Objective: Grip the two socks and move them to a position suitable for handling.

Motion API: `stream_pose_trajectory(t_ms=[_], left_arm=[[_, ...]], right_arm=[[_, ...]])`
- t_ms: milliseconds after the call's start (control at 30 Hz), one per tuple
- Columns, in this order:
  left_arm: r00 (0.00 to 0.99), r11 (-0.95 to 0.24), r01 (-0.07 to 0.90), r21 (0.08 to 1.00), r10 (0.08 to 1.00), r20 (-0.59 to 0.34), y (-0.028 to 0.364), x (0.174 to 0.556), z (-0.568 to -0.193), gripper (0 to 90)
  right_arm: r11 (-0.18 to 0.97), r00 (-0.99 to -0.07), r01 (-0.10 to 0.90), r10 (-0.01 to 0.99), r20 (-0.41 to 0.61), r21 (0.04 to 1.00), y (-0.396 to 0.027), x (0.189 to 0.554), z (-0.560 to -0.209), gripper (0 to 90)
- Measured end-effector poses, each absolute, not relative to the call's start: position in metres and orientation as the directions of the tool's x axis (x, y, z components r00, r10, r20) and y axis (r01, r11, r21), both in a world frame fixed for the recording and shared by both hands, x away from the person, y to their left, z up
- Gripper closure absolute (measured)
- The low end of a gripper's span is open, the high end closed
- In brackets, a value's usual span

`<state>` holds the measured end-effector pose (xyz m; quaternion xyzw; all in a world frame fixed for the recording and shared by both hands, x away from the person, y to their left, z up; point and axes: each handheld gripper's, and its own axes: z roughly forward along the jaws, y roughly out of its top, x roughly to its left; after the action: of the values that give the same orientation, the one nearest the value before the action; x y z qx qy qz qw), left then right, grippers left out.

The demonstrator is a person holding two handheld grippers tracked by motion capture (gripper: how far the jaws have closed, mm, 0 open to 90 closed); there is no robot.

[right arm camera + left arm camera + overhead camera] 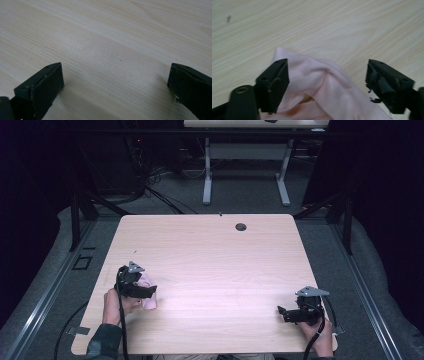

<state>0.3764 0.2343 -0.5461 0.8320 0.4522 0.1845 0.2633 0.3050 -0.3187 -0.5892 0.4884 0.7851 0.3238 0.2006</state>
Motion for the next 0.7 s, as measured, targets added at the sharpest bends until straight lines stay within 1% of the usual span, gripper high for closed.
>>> stream_pose_trajectory(t_ms=[33,133,167,200,233,267,300,467,500,533,567,600,667,700], left_arm=[[0.522,-0.469,0.668,0.578,0.849,0.086,0.232,0.378,-0.548,26.7],[0.524,-0.478,0.681,0.555,0.847,0.086,0.23,0.38,-0.551,35.8],[0.519,-0.483,0.691,0.539,0.849,0.095,0.229,0.381,-0.552,35.8],[0.517,-0.482,0.7,0.527,0.851,0.091,0.229,0.382,-0.554,39.0],[0.511,-0.481,0.714,0.508,0.855,0.091,0.229,0.383,-0.557,45.5],[0.511,-0.481,0.714,0.508,0.855,0.091,0.229,0.383,-0.557,48.9],[0.508,-0.466,0.718,0.518,0.859,0.069,0.229,0.383,-0.559,52.7],[0.498,-0.449,0.718,0.532,0.865,0.058,0.226,0.382,-0.56,73.2],[0.5,-0.456,0.713,0.532,0.863,0.068,0.224,0.382,-0.56,73.2],[0.496,-0.457,0.713,0.532,0.865,0.078,0.222,0.381,-0.56,76.5],[0.493,-0.461,0.708,0.536,0.865,0.092,0.221,0.381,-0.559,76.5],[0.493,-0.452,0.704,0.547,0.866,0.082,0.221,0.379,-0.557,77.0],[0.487,-0.433,0.685,0.587,0.87,0.073,0.219,0.375,-0.55,77.6],[0.492,-0.418,0.656,0.629,0.868,0.064,0.216,0.37,-0.537,77.7]], right_arm=[[0.314,-0.443,0.637,0.897,0.001,0.704,-0.319,0.305,-0.589,0.0],[0.314,-0.443,0.637,0.897,0.001,0.704,-0.319,0.305,-0.589,0.0],[0.315,-0.443,0.637,0.897,0.0,0.703,-0.319,0.305,-0.589,0.0],[0.313,-0.441,0.638,0.897,0.0,0.703,-0.319,0.305,-0.589,0.0],[0.311,-0.438,0.639,0.899,0.0,0.704,-0.319,0.305,-0.589,0.0],[0.311,-0.438,0.639,0.899,0.0,0.704,-0.319,0.305,-0.589,0.0],[0.311,-0.437,0.64,0.9,-0.001,0.702,-0.319,0.305,-0.589,0.0],[0.303,-0.43,0.642,0.903,0.003,0.705,-0.319,0.305,-0.589,0.0],[0.302,-0.429,0.642,0.903,0.004,0.704,-0.319,0.305,-0.589,0.0],[0.303,-0.429,0.642,0.903,0.003,0.704,-0.319,0.305,-0.589,0.0],[0.303,-0.429,0.642,0.903,0.003,0.704,-0.319,0.305,-0.589,0.0],[0.304,-0.43,0.642,0.903,0.003,0.704,-0.319,0.305,-0.589,0.0],[0.303,-0.429,0.642,0.903,0.003,0.705,-0.319,0.305,-0.589,0.0],[0.303,-0.429,0.641,0.903,0.003,0.705,-0.319,0.305,-0.589,0.0]])
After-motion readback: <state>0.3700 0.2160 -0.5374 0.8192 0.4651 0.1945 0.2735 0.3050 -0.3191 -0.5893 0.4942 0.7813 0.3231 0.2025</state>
